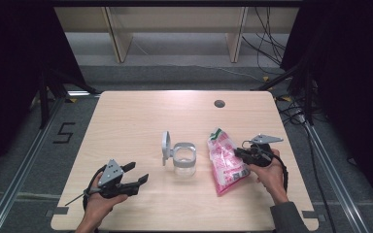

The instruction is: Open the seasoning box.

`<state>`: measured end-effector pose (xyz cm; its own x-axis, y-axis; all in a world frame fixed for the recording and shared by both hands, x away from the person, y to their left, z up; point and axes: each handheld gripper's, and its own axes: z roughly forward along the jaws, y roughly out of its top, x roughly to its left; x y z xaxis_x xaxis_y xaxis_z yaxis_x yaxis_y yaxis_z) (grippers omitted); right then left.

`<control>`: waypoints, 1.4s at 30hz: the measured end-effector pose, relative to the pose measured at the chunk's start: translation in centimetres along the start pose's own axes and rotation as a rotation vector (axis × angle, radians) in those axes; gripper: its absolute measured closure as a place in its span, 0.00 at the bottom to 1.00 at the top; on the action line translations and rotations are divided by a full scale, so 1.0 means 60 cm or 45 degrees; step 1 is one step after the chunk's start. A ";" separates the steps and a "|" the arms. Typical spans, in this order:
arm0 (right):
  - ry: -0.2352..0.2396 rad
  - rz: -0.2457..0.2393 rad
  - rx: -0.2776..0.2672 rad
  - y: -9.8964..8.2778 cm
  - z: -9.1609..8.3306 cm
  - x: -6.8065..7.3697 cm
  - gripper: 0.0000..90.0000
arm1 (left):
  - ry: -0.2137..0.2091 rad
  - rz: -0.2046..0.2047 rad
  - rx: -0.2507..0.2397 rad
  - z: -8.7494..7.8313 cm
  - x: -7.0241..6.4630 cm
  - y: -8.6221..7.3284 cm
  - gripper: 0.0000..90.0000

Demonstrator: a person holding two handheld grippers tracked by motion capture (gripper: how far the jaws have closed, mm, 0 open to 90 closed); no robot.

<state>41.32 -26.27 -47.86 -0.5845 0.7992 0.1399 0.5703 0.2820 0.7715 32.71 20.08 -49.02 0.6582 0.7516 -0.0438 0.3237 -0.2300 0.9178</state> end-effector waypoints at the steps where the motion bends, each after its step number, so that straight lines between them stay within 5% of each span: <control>1: -0.011 -0.034 -0.015 -0.003 -0.003 -0.002 0.94 | -0.011 0.003 -0.006 0.000 0.000 0.000 0.35; 3: -0.027 0.019 0.004 -0.014 -0.019 0.008 0.94 | -0.004 0.019 -0.003 -0.003 0.001 0.001 0.35; 7: -0.038 -0.002 0.003 -0.026 -0.034 0.006 0.94 | -0.002 0.005 -0.009 -0.003 0.002 0.001 0.36; 8: -0.039 0.048 -0.018 -0.036 -0.042 0.011 0.95 | 0.005 0.007 -0.003 -0.004 0.002 0.001 0.36; 12: -0.045 0.012 -0.048 -0.046 -0.052 0.009 0.95 | 0.002 0.041 0.000 -0.003 0.004 0.002 0.36; 13: -0.045 0.025 -0.044 -0.049 -0.055 0.011 0.95 | 0.004 0.006 -0.003 -0.003 0.000 0.000 0.36; 15: -0.046 0.069 -0.037 -0.054 -0.063 0.019 0.95 | -0.005 0.040 -0.001 -0.004 0.002 0.001 0.36; 16: -0.054 0.029 -0.042 -0.057 -0.066 0.016 0.95 | -0.005 0.027 -0.013 -0.003 0.002 0.001 0.36; 19: -0.051 0.055 -0.055 -0.068 -0.079 0.018 0.95 | 0.007 0.014 -0.005 -0.004 0.002 0.000 0.36; 28: -0.044 0.113 -0.068 -0.084 -0.093 0.032 0.94 | -0.010 0.038 -0.005 -0.006 0.006 0.001 0.36; 32: -0.036 0.082 -0.085 -0.088 -0.094 0.025 0.94 | 0.002 0.012 -0.008 -0.005 0.003 0.000 0.36; 35: -0.039 0.150 -0.080 -0.090 -0.094 0.028 0.92 | -0.005 0.007 -0.013 -0.004 0.003 0.001 0.36; 38: -0.044 0.177 -0.098 -0.092 -0.092 0.021 0.88 | -0.003 -0.001 -0.011 -0.005 0.004 0.000 0.36; 41: -0.062 0.183 -0.089 -0.094 -0.092 0.010 0.71 | 0.012 0.023 0.006 -0.006 0.006 0.002 0.36; 42: -0.038 0.190 -0.129 -0.093 -0.088 0.007 0.66 | 0.012 -0.004 0.004 -0.005 0.004 0.001 0.36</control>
<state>34.84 -30.34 -48.84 -0.4796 0.8439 0.2405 0.5876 0.1053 0.8023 32.66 20.44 -48.86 0.6506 0.7582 -0.0432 0.3280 -0.2292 0.9164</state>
